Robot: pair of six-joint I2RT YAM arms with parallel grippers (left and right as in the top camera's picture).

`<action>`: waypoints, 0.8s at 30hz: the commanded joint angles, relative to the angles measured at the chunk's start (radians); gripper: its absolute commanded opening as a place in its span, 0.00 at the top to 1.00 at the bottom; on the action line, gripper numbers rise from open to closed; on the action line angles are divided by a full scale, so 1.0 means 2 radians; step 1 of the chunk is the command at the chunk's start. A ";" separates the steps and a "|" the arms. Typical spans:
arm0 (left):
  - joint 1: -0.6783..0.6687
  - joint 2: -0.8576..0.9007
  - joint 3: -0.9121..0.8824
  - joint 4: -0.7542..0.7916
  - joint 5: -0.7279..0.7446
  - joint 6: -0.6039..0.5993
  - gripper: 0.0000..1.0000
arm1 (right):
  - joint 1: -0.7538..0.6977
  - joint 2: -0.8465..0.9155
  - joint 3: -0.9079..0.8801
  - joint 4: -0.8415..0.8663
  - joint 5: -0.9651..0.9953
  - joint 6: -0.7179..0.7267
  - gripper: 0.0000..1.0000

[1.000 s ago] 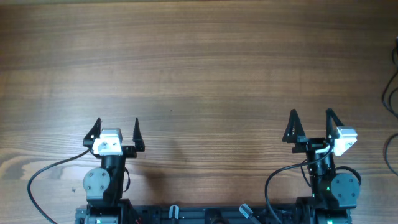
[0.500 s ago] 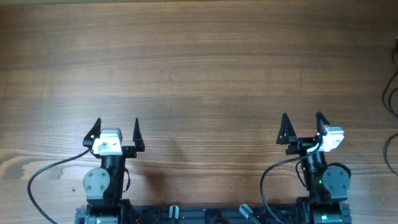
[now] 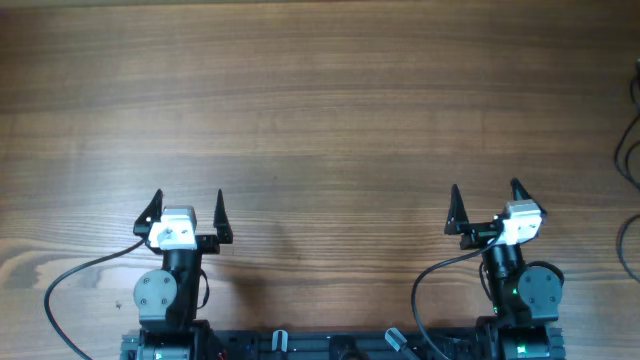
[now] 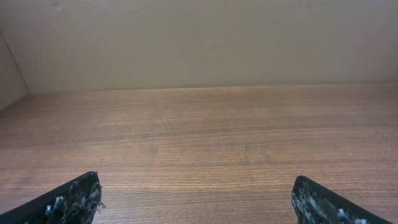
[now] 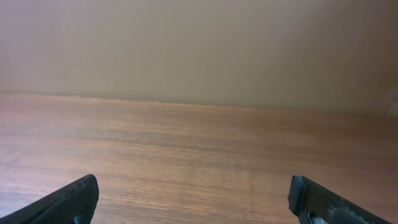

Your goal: Untangle cables

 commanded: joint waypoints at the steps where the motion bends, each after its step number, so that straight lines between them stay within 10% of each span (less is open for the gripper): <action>1: 0.003 -0.004 -0.003 0.000 0.004 0.008 0.00 | -0.003 -0.008 -0.001 0.000 -0.003 -0.051 0.00; 24: 0.003 -0.004 -0.003 0.000 0.004 0.008 0.00 | -0.003 -0.008 -0.001 0.001 -0.005 -0.004 0.00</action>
